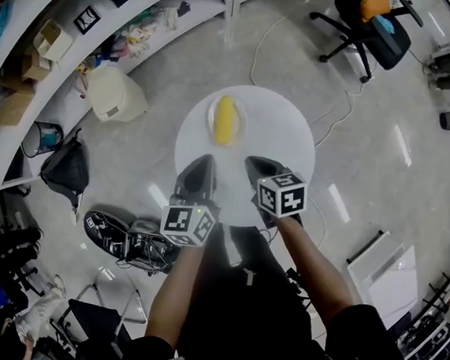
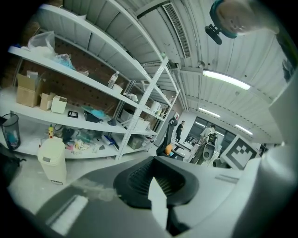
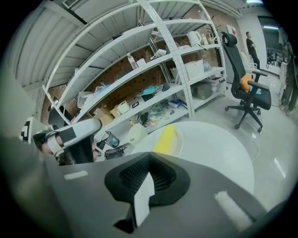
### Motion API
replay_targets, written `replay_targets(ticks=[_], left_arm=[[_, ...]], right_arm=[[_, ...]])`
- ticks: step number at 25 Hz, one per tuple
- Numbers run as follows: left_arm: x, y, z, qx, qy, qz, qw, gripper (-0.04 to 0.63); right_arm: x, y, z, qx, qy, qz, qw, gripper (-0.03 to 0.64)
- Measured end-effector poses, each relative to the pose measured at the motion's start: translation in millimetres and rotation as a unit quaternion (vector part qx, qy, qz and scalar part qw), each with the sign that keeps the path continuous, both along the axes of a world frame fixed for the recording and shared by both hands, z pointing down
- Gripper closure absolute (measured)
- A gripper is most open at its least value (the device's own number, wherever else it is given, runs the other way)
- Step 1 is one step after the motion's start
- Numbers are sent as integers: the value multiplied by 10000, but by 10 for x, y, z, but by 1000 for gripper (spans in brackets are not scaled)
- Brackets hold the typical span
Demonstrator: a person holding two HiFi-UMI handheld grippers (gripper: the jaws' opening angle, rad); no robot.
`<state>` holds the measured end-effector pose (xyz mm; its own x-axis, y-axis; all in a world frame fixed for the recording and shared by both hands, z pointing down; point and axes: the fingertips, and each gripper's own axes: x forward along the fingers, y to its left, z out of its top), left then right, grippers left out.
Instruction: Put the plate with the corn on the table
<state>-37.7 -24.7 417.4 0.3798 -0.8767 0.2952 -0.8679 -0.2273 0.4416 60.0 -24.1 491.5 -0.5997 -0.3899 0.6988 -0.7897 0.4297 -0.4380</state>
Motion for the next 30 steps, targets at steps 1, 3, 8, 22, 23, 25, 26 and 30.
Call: replay_targets(ticks=[1,3,8,22,23,25,26,30], left_arm=[[27,26,-43,17,-1,-3,10000,591],[93,87,-119,44,3,1,10000,591],[171,183,-317,148,-8,4,9999,591],[406,450,-698,409,-177,103,9990,591],[424,480,-715,413,-179,109,9989,591],[453,519,-759,447,-165,104,9988,591],[467,531,-786,478,-161,97,9987,591],[499,574,-880,615,-171,63,9979,591]], right_arm=[[21,14,-50,47,-15,14,10000,607],[73,46,-148,151,-33,57,9999,607],[133,86,-405,394,-105,155,9990,607],[253,304,-1003,1194,-285,286,9920,607],[267,323,-1041,1237,-312,315,9913,609],[297,347,-1127,1343,-379,380,9895,609],[313,352,-1170,1405,-409,411,9884,608],[362,396,-1284,1640,-451,486,9842,609]])
